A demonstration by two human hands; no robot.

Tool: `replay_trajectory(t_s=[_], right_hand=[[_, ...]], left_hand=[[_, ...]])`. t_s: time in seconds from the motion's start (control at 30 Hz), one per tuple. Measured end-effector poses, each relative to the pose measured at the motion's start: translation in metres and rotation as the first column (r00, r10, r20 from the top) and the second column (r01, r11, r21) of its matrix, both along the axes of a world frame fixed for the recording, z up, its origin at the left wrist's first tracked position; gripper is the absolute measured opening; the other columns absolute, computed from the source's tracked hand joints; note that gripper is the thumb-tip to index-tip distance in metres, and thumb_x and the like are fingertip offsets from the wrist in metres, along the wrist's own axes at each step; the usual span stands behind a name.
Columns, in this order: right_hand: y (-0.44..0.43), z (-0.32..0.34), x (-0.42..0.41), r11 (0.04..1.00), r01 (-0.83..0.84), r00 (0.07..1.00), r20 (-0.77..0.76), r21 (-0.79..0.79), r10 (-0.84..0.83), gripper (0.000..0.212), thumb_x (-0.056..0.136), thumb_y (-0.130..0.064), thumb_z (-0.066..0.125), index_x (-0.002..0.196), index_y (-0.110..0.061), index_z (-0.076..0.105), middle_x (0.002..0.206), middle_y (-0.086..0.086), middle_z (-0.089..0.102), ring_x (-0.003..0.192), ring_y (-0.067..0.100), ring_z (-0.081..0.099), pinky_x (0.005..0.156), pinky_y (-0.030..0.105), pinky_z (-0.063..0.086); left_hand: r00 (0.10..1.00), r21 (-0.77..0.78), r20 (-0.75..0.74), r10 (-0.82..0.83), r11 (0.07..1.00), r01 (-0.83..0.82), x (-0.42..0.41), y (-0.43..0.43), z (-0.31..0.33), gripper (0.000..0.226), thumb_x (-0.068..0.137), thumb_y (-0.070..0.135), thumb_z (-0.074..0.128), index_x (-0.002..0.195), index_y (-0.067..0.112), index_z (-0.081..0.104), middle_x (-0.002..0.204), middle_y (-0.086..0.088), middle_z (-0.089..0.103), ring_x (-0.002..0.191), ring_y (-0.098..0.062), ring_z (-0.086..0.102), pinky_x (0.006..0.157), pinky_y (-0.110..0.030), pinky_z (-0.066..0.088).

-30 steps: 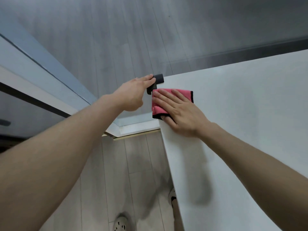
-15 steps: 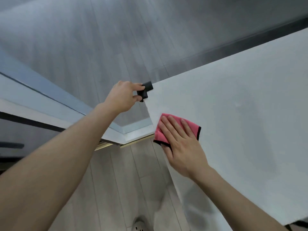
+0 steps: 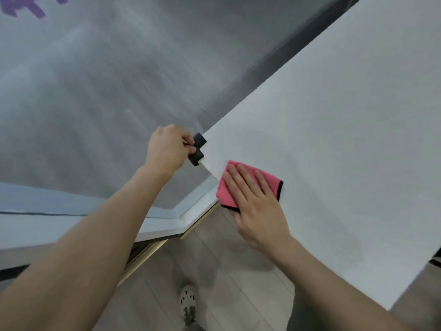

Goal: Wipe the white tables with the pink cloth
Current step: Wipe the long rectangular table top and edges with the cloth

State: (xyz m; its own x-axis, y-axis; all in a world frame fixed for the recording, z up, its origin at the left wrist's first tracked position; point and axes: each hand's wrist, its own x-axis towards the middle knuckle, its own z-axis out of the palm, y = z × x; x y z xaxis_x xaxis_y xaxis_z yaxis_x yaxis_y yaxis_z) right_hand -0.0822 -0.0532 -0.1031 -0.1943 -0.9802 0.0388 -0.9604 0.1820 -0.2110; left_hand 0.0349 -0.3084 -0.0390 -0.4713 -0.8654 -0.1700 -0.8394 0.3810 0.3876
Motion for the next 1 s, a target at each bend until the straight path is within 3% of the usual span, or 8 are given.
replay_trajectory(t_s=[0.2, 0.33, 0.47, 0.57, 0.67, 0.83, 0.9, 1.0], right_hand=[[0.019, 0.008, 0.052, 0.868, 0.495, 0.869, -0.046, 0.049, -0.493, 0.082, 0.109, -0.068, 0.030, 0.174, -0.025, 0.005, 0.182, 0.006, -0.003, 0.168, 0.025, -0.005, 0.135, 0.056, 0.004], [-0.096, 0.011, 0.073, 0.873, 0.487, 0.872, 0.046, 0.011, -0.487, 0.064, 0.115, -0.057, 0.024, 0.173, -0.029, 0.019, 0.182, 0.007, 0.005, 0.168, 0.026, -0.003, 0.134, 0.056, 0.003], [-0.016, -0.004, 0.055, 0.861, 0.502, 0.859, -0.069, -0.079, -0.507, 0.054, 0.119, -0.044, 0.029, 0.170, -0.028, 0.031, 0.180, 0.002, 0.020, 0.167, 0.025, 0.016, 0.132, 0.054, 0.017], [0.103, -0.004, 0.049, 0.631, 0.769, 0.626, -0.081, -0.103, -0.776, 0.056, 0.117, -0.047, 0.022, 0.169, -0.030, 0.035, 0.179, -0.001, 0.022, 0.167, 0.021, 0.017, 0.132, 0.054, 0.021], [0.079, 0.003, 0.056, 0.360, 0.927, 0.356, -0.054, -0.104, -0.933, 0.055, 0.116, -0.041, 0.025, 0.168, -0.027, 0.037, 0.178, 0.009, 0.024, 0.166, 0.030, 0.018, 0.132, 0.058, 0.016], [-0.067, 0.018, 0.055, 0.686, 0.726, 0.687, 0.091, -0.038, -0.721, 0.056, 0.116, -0.044, 0.025, 0.169, -0.026, 0.035, 0.180, 0.005, 0.017, 0.168, 0.027, 0.007, 0.133, 0.054, 0.003], [-0.034, 0.014, 0.047, 0.710, 0.702, 0.711, 0.115, -0.054, -0.694, 0.058, 0.114, -0.049, 0.033, 0.168, -0.029, 0.036, 0.180, 0.003, 0.017, 0.168, 0.023, 0.008, 0.134, 0.052, 0.005], [0.075, 0.012, 0.034, 0.594, 0.802, 0.597, 0.073, -0.063, -0.799, 0.060, 0.113, -0.054, 0.036, 0.169, -0.032, 0.034, 0.180, 0.000, 0.017, 0.168, 0.020, 0.007, 0.135, 0.050, 0.007]], left_hand=[[0.946, -0.139, 0.121, -0.300, 0.939, 0.316, 0.016, 0.022, -0.009, 0.020, 0.107, 0.011, 0.060, 0.125, 0.011, 0.067, 0.113, -0.016, 0.071, 0.099, -0.042, 0.065, 0.075, -0.045, 0.047], [0.831, -0.176, 0.067, -0.552, 0.813, 0.554, 0.033, 0.016, -0.022, 0.037, 0.102, 0.004, 0.063, 0.136, 0.017, 0.059, 0.146, -0.001, 0.053, 0.121, -0.030, 0.058, 0.072, -0.044, 0.047], [0.803, -0.254, 0.064, -0.593, 0.768, 0.588, 0.034, 0.013, -0.034, 0.024, 0.102, 0.005, 0.066, 0.125, 0.013, 0.065, 0.152, -0.001, 0.053, 0.110, -0.035, 0.062, 0.068, -0.040, 0.043], [0.793, -0.258, 0.102, -0.601, 0.754, 0.604, 0.032, 0.021, -0.035, 0.016, 0.103, 0.002, 0.061, 0.118, 0.008, 0.061, 0.153, -0.007, 0.050, 0.112, -0.039, 0.061, 0.063, -0.042, 0.039], [0.804, -0.230, 0.141, -0.577, 0.771, 0.594, 0.027, 0.027, -0.035, 0.014, 0.107, 0.005, 0.057, 0.121, 0.004, 0.057, 0.160, -0.014, 0.044, 0.126, -0.043, 0.056, 0.069, -0.048, 0.047], [0.779, -0.217, 0.270, -0.566, 0.752, 0.622, 0.021, 0.020, -0.036, 0.022, 0.111, 0.023, 0.049, 0.122, 0.004, 0.056, 0.157, -0.018, 0.042, 0.127, -0.047, 0.053, 0.074, -0.053, 0.050], [0.747, -0.251, 0.326, -0.580, 0.708, 0.660, 0.019, 0.020, -0.033, 0.028, 0.108, 0.027, 0.059, 0.118, 0.001, 0.059, 0.148, -0.022, 0.046, 0.118, -0.050, 0.056, 0.076, -0.057, 0.052], [0.669, -0.314, 0.336, -0.663, 0.591, 0.743, 0.003, 0.048, -0.020, 0.046, 0.104, 0.037, 0.068, 0.128, -0.002, 0.063, 0.159, -0.030, 0.042, 0.141, -0.052, 0.048, 0.103, -0.068, 0.050]])
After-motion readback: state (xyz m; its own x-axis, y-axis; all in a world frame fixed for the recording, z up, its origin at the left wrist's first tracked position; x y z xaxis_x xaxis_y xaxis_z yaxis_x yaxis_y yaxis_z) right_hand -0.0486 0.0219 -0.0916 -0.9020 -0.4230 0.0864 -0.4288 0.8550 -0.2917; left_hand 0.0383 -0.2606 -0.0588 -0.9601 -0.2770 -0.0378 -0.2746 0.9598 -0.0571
